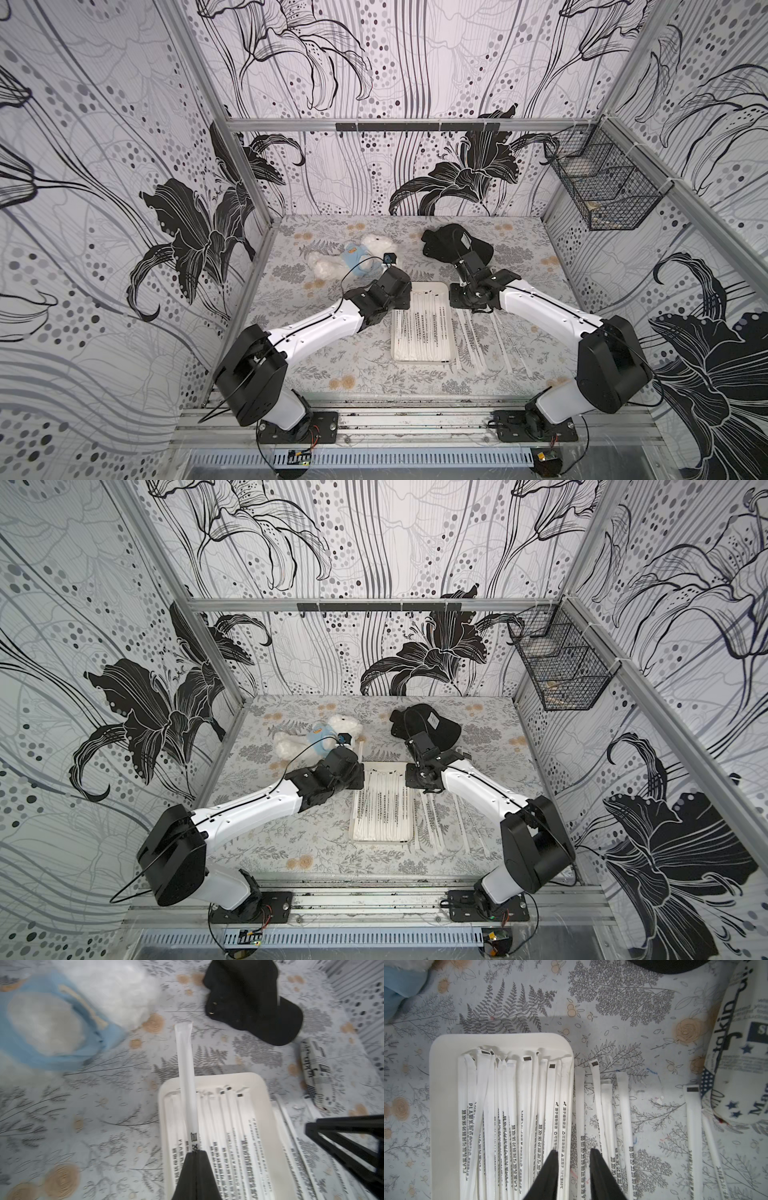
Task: Put the straws into the storage box
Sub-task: Place the straw in the storage box.
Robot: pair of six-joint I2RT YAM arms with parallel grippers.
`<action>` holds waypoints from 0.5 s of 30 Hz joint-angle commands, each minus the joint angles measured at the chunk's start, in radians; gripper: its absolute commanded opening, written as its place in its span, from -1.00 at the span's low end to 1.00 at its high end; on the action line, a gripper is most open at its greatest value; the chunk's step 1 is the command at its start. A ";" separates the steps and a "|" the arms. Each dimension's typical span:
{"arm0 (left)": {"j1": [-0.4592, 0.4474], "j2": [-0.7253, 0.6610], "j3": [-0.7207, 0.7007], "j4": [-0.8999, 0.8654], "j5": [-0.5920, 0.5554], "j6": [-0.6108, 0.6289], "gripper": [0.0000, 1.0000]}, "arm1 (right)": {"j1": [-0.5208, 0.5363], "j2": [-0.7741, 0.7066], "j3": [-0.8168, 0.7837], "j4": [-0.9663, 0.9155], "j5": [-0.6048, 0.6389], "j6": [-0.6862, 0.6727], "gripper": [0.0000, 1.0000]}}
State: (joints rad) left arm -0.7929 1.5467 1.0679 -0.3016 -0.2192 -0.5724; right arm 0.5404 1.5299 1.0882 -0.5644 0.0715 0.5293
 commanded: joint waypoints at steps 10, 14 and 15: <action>-0.026 0.258 0.040 0.063 0.048 0.008 -1.00 | -0.006 -0.039 -0.054 0.018 -0.009 -0.006 -0.41; -0.026 0.273 0.027 0.049 0.022 0.012 -1.00 | -0.007 -0.036 -0.060 0.025 -0.015 -0.004 -0.41; -0.026 0.275 0.023 0.048 0.017 0.013 -1.00 | -0.007 -0.034 -0.062 0.027 -0.017 -0.002 -0.41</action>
State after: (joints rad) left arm -0.8223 1.8172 1.1061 -0.2726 -0.1837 -0.5709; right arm 0.5377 1.5131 1.0420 -0.5488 0.0662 0.5297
